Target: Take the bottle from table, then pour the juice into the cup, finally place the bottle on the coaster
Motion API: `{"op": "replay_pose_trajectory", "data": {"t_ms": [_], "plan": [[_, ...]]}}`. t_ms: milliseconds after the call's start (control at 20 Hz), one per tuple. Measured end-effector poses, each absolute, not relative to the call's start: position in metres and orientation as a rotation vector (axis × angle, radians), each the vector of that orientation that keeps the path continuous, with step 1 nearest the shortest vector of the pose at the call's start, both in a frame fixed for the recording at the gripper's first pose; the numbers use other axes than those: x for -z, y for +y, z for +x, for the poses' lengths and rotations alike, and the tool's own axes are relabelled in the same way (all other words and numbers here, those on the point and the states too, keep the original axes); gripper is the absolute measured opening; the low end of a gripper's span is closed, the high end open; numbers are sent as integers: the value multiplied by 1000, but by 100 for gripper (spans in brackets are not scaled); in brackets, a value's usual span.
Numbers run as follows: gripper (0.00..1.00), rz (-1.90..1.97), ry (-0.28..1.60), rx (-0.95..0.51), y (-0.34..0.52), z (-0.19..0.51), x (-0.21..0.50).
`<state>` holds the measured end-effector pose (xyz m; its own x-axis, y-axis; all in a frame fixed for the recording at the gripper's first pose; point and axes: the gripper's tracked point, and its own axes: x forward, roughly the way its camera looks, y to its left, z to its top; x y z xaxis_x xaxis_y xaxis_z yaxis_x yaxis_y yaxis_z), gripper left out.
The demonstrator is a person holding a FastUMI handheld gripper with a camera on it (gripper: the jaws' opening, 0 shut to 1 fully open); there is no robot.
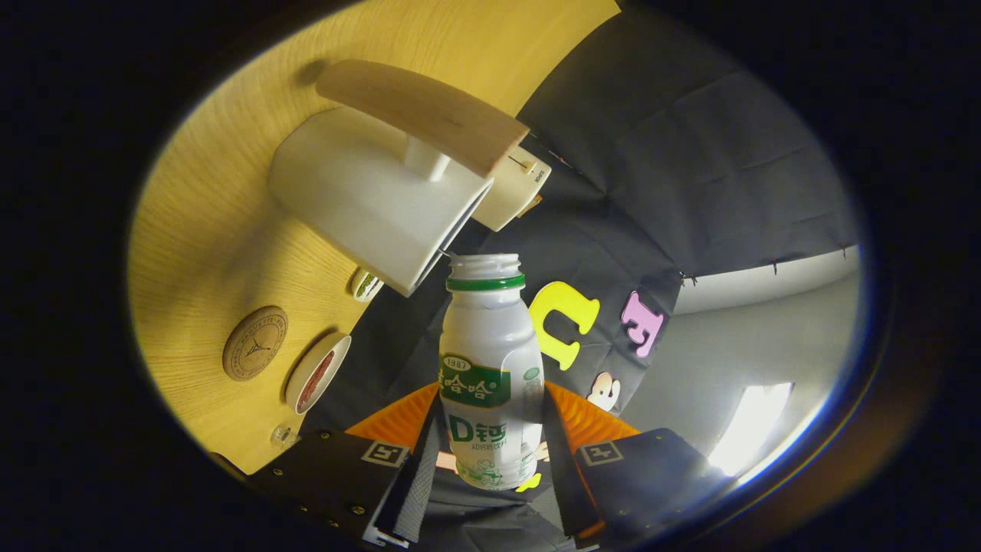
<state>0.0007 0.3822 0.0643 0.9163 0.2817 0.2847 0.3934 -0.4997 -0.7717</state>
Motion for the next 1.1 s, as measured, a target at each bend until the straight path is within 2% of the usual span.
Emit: {"op": "replay_pose_trajectory", "data": {"t_ms": [1100], "plan": [[66, -2177, -499, 145, 386, 2, -58]]}}
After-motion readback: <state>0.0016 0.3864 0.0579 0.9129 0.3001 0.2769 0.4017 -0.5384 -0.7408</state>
